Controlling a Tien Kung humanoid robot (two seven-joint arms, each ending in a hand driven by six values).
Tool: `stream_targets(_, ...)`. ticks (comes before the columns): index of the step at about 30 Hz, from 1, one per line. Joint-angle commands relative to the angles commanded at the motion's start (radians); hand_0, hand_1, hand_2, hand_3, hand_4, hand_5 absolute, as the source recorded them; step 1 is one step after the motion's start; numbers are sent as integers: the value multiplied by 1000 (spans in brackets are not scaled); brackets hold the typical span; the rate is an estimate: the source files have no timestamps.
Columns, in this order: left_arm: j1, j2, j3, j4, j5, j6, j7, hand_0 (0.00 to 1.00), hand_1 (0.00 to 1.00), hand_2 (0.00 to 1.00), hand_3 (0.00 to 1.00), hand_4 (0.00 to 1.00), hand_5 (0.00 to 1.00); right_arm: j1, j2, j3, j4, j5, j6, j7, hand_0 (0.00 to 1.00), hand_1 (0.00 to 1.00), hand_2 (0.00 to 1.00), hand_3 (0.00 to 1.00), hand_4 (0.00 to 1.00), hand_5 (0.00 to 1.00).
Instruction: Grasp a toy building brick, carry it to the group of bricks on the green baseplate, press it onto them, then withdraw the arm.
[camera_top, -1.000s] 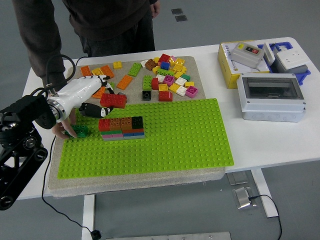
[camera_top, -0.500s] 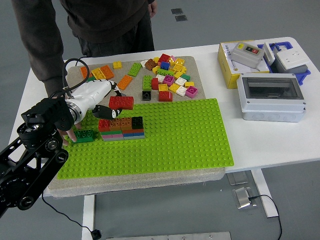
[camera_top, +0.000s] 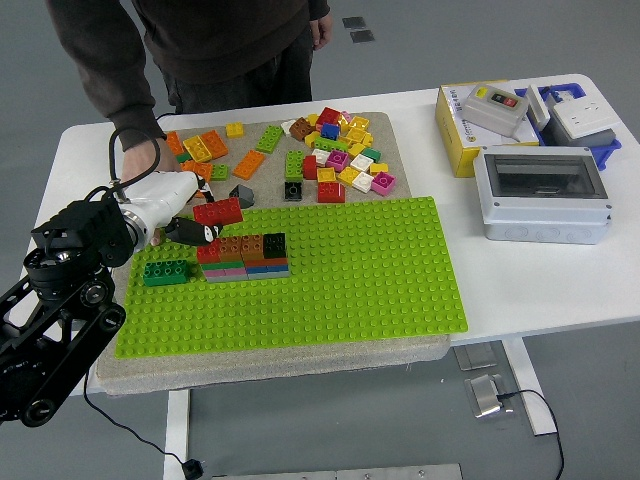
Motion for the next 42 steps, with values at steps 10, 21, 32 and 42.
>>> stream_targets(10, 12, 9, 32, -75, -18, 7, -1, 960, 892, 860, 557, 651, 401, -1, -1, 11, 0, -10, 1, 0, 627, 597, 685, 775, 647, 998)
stream_targets(21, 2, -19, 105, -49, -19, 18, -5, 959, 891, 861, 558, 651, 398, -1, 0, 10, 0, -5, 0, 1, 627, 597, 684, 775, 648, 998)
stream_targets(32, -18, -50, 142, -2, -13, 37, -15, 955, 890, 856, 558, 649, 391, 2, 1, 9, 0, 2, 1, 3, 631, 597, 681, 775, 646, 998)
stream_targets(42, -33, -70, 154, 26, 1, 55, -24, 956, 896, 863, 564, 648, 380, 7, 2, 15, 0, -3, 6, 4, 630, 598, 681, 775, 645, 998)
